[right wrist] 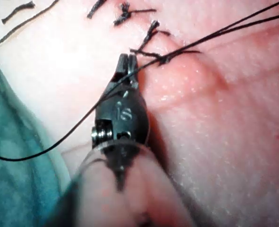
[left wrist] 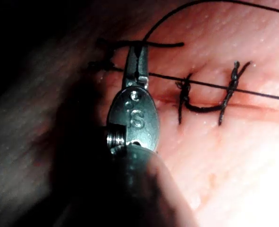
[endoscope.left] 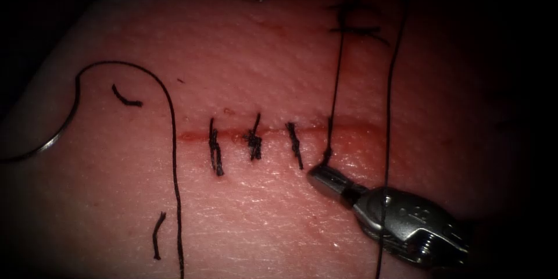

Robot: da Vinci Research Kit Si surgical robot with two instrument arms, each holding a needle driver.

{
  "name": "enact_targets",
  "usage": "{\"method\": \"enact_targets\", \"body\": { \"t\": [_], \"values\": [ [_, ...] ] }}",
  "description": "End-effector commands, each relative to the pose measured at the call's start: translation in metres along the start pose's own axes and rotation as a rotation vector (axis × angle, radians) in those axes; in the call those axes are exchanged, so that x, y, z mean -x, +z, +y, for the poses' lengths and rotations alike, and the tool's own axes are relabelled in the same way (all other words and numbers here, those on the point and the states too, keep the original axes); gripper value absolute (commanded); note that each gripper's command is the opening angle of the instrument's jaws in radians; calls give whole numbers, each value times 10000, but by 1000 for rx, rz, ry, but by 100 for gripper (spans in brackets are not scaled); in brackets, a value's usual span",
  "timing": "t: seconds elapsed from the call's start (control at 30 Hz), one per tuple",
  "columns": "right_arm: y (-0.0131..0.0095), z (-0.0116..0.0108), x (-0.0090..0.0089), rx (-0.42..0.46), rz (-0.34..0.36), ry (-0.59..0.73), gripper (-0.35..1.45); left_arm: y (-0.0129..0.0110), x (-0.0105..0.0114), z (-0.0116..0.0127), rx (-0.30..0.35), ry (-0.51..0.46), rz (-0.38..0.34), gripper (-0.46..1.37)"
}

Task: Wound Closure
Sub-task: Move the left arm up and the right arm down to tie

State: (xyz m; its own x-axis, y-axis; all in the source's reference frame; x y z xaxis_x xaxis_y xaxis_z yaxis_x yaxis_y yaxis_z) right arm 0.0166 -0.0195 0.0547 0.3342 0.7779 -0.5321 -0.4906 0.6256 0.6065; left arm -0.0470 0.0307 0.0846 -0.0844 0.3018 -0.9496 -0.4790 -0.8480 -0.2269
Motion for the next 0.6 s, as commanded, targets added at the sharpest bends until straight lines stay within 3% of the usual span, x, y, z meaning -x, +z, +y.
{"method": "enact_targets", "body": {
  "t": [0.03,0.27,0.6],
  "values": [
    [1,-1,-1,-3,1,10,-35,0,0,0,7,3,2,-35],
    [3,-2,-1,3,-17,9,-35,0,0,-4,4,8,0,-35],
    [-2,0,-9,21,36,18,-35,-5,-1,8,2,8,-1,-35]
  ]
}}
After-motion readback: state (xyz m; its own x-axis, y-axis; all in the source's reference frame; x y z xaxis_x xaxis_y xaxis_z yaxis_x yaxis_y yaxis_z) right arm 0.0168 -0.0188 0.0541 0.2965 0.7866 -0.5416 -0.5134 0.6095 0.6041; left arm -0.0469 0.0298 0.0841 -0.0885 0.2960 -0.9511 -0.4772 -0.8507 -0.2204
